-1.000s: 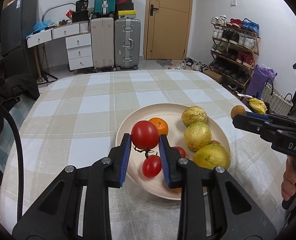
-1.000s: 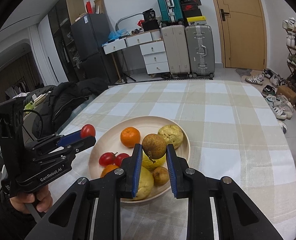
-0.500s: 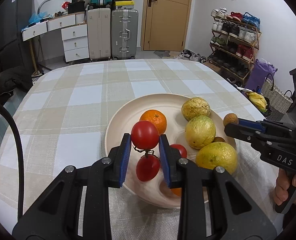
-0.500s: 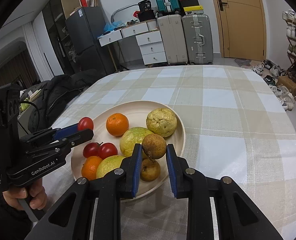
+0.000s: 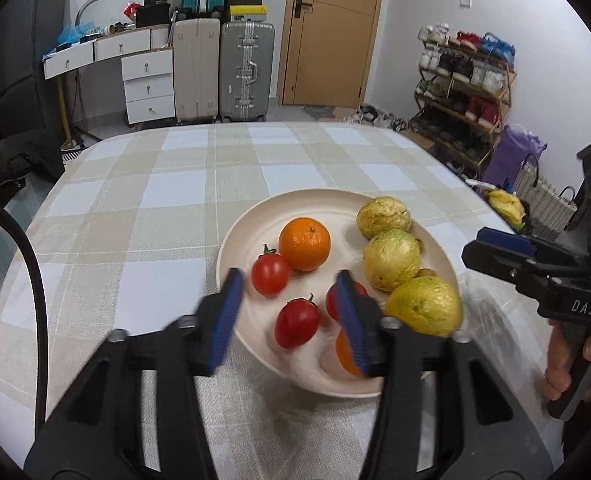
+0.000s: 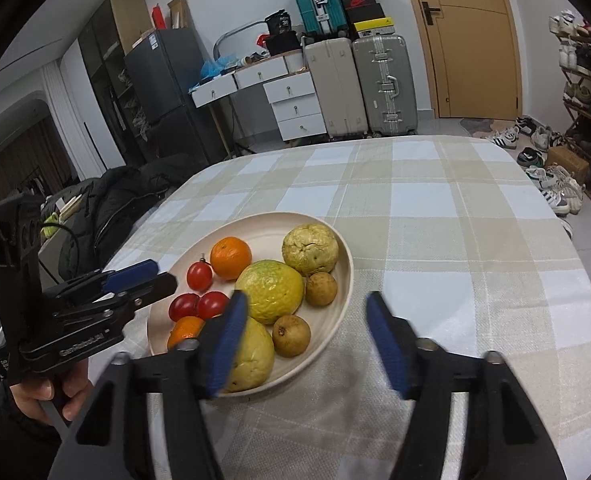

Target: Organize fruits

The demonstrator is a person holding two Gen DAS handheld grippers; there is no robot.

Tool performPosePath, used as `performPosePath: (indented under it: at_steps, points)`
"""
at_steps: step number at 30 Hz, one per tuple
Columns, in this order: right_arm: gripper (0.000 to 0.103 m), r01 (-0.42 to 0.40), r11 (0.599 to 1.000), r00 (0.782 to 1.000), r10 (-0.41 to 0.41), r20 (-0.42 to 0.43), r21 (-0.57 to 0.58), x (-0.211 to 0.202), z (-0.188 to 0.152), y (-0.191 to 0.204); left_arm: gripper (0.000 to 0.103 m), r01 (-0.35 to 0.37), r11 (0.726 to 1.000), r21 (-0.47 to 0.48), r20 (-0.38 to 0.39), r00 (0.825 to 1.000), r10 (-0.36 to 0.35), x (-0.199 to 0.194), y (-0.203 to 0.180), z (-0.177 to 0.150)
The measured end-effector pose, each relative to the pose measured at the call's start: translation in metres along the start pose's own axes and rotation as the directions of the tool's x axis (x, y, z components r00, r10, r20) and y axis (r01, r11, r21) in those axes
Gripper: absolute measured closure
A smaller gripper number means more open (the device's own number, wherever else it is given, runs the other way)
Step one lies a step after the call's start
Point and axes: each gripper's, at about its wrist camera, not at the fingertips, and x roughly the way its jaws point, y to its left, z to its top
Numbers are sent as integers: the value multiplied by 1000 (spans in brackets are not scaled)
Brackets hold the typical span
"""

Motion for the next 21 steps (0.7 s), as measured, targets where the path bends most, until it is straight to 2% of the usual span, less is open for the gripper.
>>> performPosePath:
  at_steps: [1, 2, 4, 8, 9, 10, 12, 16, 18, 21]
  points:
    - [11, -4, 1000, 1000, 4, 13, 10, -4, -2, -2, 36, 5, 1000, -8, 26, 1000, -5, -7, 2, -1]
    - [6, -7, 1000, 1000, 7, 24, 19, -8, -3, -3, 25, 4, 1000, -12, 45, 999, -3, -15, 3, -3]
    - [1, 0, 1000, 999, -1, 33, 23, -14, -7, -3, 15, 3, 1000, -15, 67, 998, -2, -26, 6, -5]
    - [0, 12, 1000, 997, -11, 70, -21, -25, -15, 4, 12, 8, 1000, 4, 102, 995, -8, -48, 6, -10]
    - [0, 5, 1000, 997, -3, 77, -30, -28, -17, 7, 9, 3, 1000, 12, 118, 993, -5, -53, 5, -12]
    - [0, -9, 999, 996, 13, 83, -43, -31, -19, 9, 1, -2, 1000, 18, 133, 991, -1, -59, 4, -14]
    - [0, -32, 997, 994, 38, 98, -68, -37, -22, 15, 0, -3, 1000, 26, 164, 986, -1, -70, 3, -19]
    - [0, -42, 992, 988, 59, 139, -123, -50, -31, 27, 0, -14, 998, 60, 177, 984, 3, -85, -7, -29]
    - [0, -57, 989, 981, 81, 177, -135, -57, -36, 30, 0, -33, 996, 82, 193, 981, 17, -89, -13, -35]
    - [0, -62, 986, 978, 91, 188, -157, -60, -40, 36, 0, -55, 993, 105, 208, 978, 32, -93, -21, -43]
